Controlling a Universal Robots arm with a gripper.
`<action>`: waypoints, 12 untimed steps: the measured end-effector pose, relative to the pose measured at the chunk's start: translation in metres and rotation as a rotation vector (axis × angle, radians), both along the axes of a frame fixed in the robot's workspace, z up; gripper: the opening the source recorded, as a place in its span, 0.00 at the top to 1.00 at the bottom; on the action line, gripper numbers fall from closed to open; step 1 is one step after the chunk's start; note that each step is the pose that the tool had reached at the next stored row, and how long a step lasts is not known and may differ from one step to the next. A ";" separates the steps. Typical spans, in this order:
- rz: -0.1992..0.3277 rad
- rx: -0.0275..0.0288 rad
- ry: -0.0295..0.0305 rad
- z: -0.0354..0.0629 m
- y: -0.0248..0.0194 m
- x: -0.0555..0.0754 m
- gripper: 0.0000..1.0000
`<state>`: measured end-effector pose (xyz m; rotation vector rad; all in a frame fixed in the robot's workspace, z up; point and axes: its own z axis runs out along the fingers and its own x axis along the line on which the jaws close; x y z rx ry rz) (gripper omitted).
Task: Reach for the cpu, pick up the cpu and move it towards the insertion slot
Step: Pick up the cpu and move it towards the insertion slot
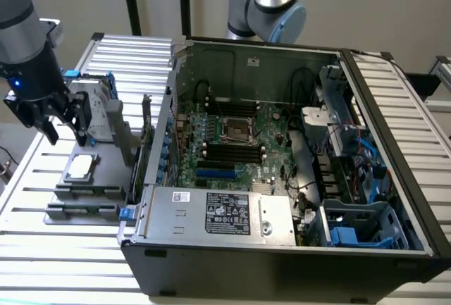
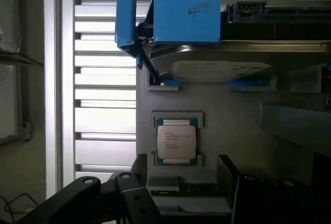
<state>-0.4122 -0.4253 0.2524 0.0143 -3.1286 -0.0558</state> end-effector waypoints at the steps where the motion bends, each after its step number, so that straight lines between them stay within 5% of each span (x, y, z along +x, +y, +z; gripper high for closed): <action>1: 0.000 0.0000 -0.0003 -0.0018 0.0000 0.000 0.35; 12: 0.000 0.0000 -0.0145 -0.0218 0.0000 -0.005 0.35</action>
